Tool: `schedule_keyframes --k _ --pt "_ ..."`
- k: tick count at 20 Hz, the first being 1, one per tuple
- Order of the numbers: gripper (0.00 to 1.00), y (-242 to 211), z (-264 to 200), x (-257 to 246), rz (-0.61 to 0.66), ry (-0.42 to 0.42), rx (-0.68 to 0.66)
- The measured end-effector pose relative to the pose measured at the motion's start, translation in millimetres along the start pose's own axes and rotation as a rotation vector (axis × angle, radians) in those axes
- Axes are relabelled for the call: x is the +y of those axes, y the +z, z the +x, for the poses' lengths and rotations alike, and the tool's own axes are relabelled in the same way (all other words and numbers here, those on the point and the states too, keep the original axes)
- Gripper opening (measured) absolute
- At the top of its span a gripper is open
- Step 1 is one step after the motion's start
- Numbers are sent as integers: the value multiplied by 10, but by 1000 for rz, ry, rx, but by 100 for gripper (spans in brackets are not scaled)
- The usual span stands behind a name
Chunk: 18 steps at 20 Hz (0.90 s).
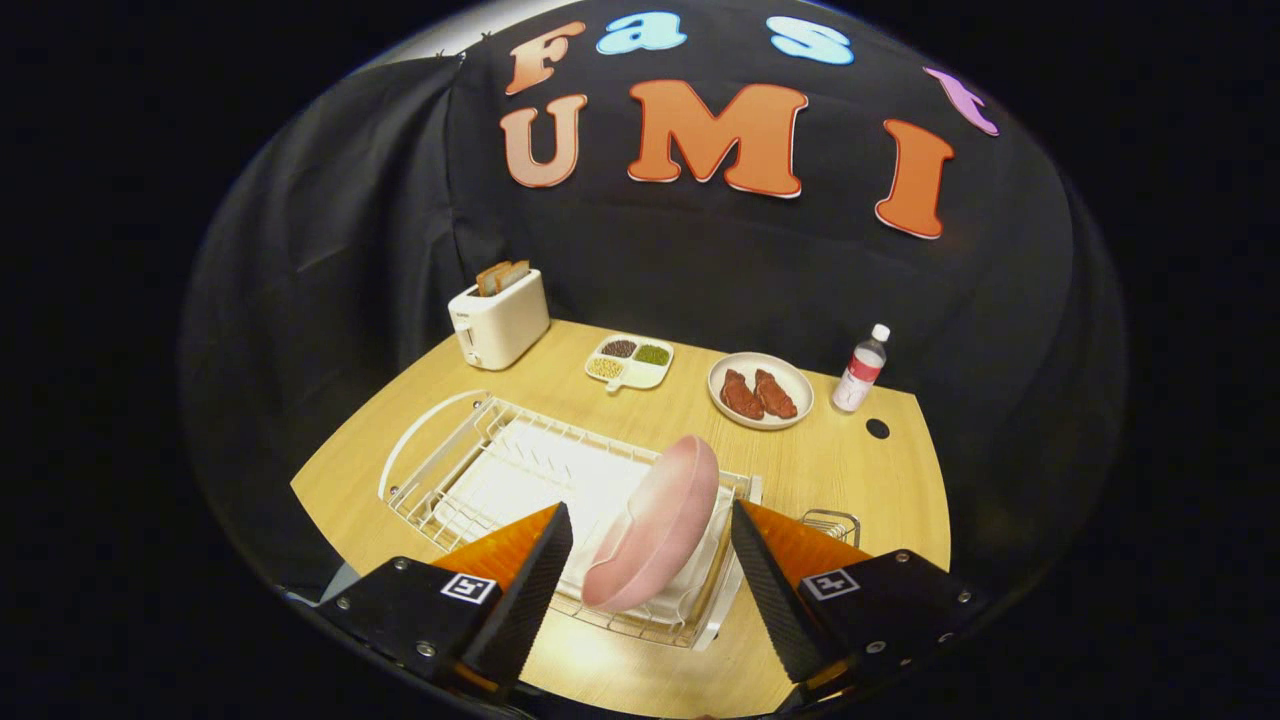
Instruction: Take the plate from the dish rack, then take the spoon from the basket and place it into the plate.
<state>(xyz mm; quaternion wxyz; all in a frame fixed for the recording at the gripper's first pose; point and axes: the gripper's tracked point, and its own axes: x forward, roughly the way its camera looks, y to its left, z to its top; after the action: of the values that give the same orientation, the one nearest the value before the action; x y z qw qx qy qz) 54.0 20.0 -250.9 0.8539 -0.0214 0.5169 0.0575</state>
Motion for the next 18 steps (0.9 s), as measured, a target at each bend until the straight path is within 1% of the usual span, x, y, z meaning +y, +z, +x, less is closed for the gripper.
schedule_keyframes --k 2,3,6,10,12,15,18 --pt "93 -69 130 34 24 32 86" --pt "90 -69 183 10 39 31 111" --pt "86 -142 357 -79 40 8 189" --pt "85 -215 583 -185 36 -37 266" --pt "79 -249 675 -198 61 -51 303" --pt "71 -241 777 -243 73 -79 320" --pt "58 -301 833 -285 78 -120 343"
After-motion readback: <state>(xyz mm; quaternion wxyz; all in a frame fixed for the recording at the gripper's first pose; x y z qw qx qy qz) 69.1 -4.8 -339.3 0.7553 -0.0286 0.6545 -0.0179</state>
